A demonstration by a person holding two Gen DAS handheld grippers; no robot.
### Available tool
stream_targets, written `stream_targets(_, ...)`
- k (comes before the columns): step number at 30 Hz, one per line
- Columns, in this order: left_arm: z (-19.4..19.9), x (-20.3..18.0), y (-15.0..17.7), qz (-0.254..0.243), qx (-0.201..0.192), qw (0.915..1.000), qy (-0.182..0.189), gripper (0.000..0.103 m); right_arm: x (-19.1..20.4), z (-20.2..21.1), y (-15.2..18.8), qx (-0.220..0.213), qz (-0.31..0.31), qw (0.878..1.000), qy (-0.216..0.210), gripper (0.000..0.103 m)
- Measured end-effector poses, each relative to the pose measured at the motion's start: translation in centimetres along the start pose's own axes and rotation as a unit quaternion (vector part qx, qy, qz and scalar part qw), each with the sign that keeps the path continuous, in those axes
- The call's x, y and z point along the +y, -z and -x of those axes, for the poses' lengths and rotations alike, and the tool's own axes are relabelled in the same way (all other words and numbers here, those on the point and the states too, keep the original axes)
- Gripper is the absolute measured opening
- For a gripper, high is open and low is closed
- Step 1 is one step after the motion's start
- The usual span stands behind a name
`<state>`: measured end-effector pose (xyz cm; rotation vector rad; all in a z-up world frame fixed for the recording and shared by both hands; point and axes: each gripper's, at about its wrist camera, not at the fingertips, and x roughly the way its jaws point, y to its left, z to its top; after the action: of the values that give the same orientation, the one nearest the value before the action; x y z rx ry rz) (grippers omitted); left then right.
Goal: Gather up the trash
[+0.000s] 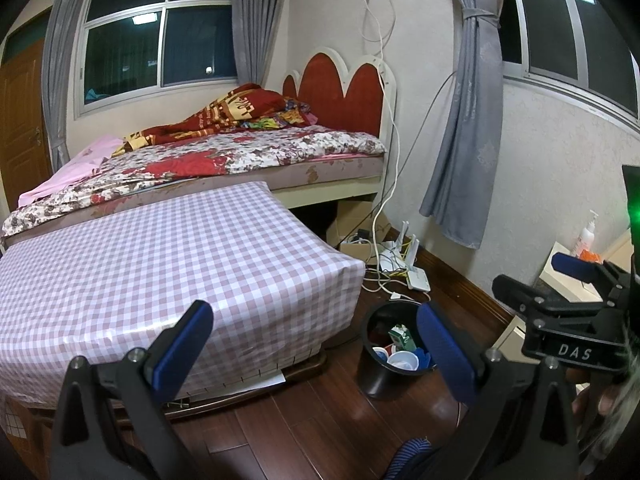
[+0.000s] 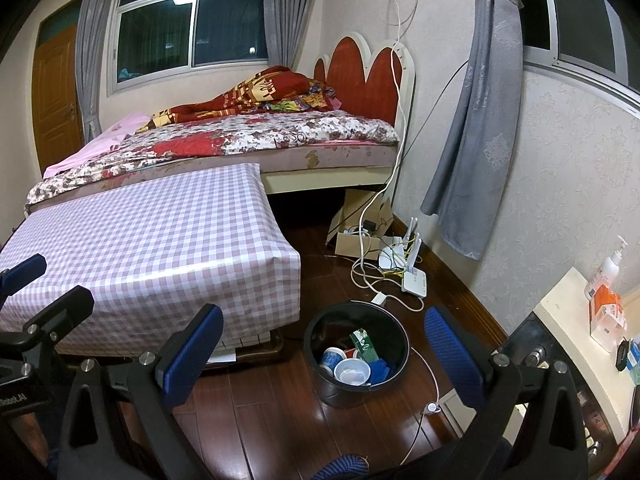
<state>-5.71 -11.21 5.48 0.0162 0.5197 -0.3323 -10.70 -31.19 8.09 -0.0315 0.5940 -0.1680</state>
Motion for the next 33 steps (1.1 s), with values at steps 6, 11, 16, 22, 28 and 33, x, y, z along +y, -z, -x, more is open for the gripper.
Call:
stream_targets(6, -0.14, -0.36, 0.05, 0.002, 0.002, 1.0000, -0.002, 0.102, 0.01, -0.03, 0.01, 0.000, 0.001, 1.000, -0.001, 0.102)
stream_targets(11, -0.15, -0.33, 0.06, 0.002, 0.002, 1.0000, -0.002, 0.102, 0.05, -0.05, 0.00, 0.000, 0.000, 1.000, -0.001, 0.102)
stream_targets(16, -0.14, -0.31, 0.07, 0.002, 0.003, 1.0000, -0.001, 0.102, 0.08, -0.04, 0.04, 0.000, 0.000, 1.000, -0.001, 0.102)
stream_targets(22, -0.16, -0.24, 0.08, 0.003, 0.002, 1.0000, -0.001, 0.102, 0.13, -0.05, 0.17, 0.001, 0.002, 1.000, -0.001, 0.102)
stream_targets(28, -0.22, -0.21, 0.10, 0.004, 0.003, 1.0000, -0.001, 0.102, 0.37, -0.26, 0.61, 0.004, 0.002, 1.000, -0.003, 0.102)
stream_targets(33, -0.22, -0.27, 0.14, -0.002, -0.001, 1.0000, -0.006, 0.102, 0.50, -0.29, 0.82, 0.005, 0.002, 1.000, -0.004, 0.102)
